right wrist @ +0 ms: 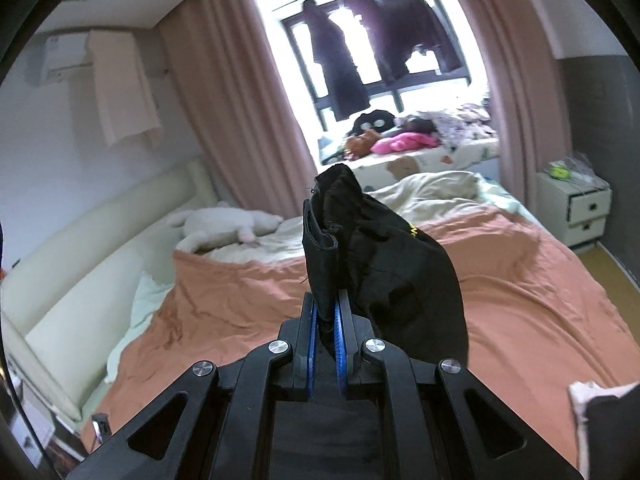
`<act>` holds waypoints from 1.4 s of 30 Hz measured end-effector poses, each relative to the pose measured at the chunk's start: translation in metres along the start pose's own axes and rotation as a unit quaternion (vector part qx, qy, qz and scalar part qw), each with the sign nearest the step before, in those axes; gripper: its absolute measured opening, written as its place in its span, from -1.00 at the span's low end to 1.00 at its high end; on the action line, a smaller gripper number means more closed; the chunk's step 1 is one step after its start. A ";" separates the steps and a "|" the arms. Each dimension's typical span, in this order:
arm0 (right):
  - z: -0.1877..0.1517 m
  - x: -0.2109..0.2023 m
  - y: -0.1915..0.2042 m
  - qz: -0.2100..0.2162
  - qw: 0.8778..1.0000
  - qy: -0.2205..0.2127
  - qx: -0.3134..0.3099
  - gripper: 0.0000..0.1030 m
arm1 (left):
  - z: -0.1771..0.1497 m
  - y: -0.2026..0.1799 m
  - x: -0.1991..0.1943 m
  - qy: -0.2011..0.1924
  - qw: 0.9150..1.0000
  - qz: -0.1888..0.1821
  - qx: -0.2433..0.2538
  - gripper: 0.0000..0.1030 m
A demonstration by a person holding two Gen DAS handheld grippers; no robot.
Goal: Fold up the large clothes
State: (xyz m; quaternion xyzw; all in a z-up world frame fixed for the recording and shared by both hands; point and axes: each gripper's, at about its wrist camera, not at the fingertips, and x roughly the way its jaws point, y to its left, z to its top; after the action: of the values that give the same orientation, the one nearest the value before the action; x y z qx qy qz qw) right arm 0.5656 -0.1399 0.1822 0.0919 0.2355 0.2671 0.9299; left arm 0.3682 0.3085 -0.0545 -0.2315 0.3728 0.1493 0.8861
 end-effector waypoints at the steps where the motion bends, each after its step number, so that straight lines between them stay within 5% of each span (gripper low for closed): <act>1: -0.002 0.008 0.011 0.004 1.000 0.004 -0.004 -0.83 | 0.000 0.010 -0.003 -0.003 1.000 0.002 -0.005 0.79; 16: -0.066 0.156 0.154 0.061 0.993 0.091 -0.042 -0.84 | -0.021 0.134 -0.005 0.001 0.996 0.024 -0.089 0.79; 26: -0.152 0.256 0.207 0.039 0.986 0.159 -0.038 -0.83 | -0.036 0.186 -0.011 0.003 0.993 0.035 -0.111 0.79; 28: -0.168 0.275 0.211 0.045 0.981 0.189 -0.028 -0.71 | -0.038 0.192 -0.013 0.001 0.993 0.037 -0.113 0.79; 29: -0.180 0.288 0.213 0.059 0.974 0.218 -0.021 -0.48 | -0.038 0.193 -0.013 0.001 0.993 0.038 -0.112 0.79; 30: -0.189 0.295 0.215 0.073 0.968 0.240 -0.015 -0.02 | -0.039 0.194 -0.013 0.002 0.993 0.040 -0.110 0.79; 32: -0.206 0.301 0.215 0.099 0.958 0.270 -0.003 0.35 | -0.040 0.194 -0.013 0.004 0.994 0.042 -0.105 0.79; 37: -0.214 0.282 0.197 0.109 0.955 0.274 -0.007 0.35 | -0.037 0.185 -0.010 0.007 0.995 0.038 -0.093 0.79; 42: -0.219 0.253 0.142 0.067 0.962 0.264 -0.013 0.35 | -0.028 0.162 -0.001 0.009 0.997 0.022 -0.079 0.79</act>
State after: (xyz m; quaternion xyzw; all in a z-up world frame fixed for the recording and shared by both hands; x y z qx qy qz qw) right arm 0.5832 0.1254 -0.0654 0.0215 0.4619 0.3471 0.8159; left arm 0.2804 0.4312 -0.1188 -0.2937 0.3732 0.1950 0.8582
